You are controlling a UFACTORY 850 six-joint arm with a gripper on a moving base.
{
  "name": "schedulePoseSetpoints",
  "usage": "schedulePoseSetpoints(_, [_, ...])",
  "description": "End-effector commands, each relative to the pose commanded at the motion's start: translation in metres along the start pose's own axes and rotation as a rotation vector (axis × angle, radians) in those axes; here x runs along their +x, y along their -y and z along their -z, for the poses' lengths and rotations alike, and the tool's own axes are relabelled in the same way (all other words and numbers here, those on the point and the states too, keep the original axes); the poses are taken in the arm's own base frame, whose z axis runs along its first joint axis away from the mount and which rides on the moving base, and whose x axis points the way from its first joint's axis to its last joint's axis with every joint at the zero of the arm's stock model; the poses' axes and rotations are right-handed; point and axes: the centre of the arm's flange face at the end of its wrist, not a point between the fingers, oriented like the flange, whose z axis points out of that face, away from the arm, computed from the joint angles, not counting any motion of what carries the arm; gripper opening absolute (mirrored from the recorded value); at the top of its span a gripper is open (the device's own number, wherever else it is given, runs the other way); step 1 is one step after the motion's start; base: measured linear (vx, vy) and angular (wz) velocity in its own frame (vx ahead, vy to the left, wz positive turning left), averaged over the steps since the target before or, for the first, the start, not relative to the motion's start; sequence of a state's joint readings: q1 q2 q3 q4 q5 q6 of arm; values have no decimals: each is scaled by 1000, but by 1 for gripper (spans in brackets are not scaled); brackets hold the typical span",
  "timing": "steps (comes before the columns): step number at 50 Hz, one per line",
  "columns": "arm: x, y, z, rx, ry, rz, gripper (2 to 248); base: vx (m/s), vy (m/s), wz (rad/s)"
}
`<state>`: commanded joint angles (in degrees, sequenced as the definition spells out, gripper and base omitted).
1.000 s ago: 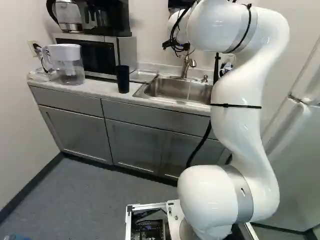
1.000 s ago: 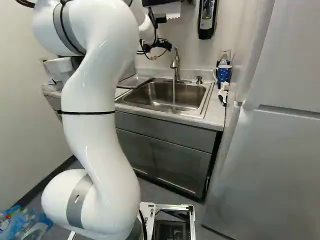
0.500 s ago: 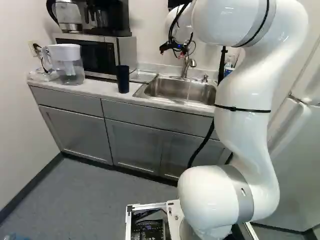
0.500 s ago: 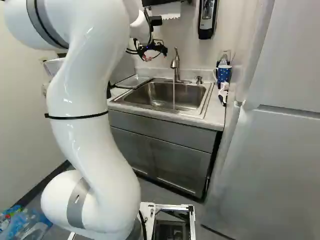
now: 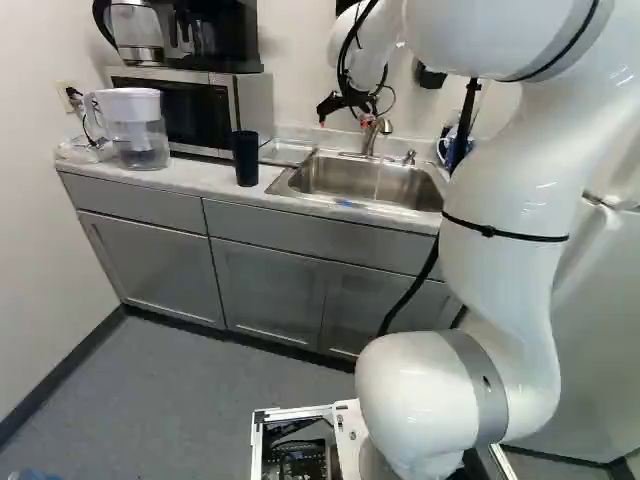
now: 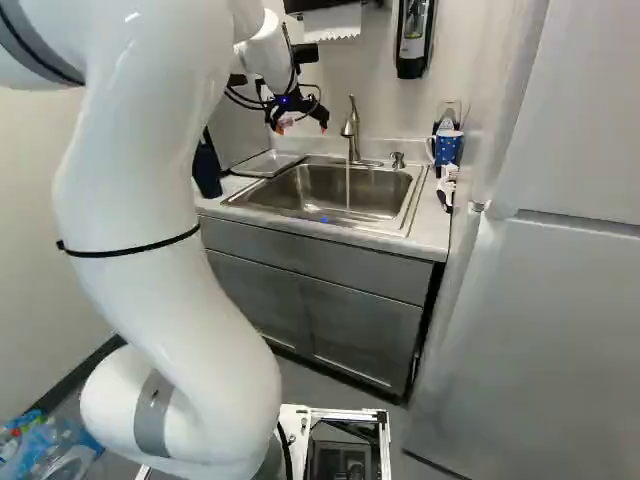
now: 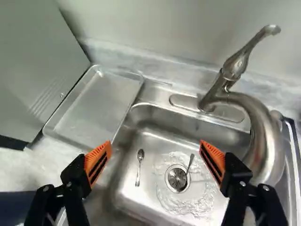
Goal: Rinse the cup and place it in the tray
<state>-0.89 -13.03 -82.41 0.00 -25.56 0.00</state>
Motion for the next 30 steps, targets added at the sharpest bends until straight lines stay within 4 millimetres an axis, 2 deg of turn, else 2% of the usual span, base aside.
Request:
schedulePoseSetpoints(13, [-28, -3, 19, -3, 120, -3, 247, 0, 0, 0])
schedulePoseSetpoints(30, [-56, -20, 40, -22, 221, -29, 247, 0, 0, 0])
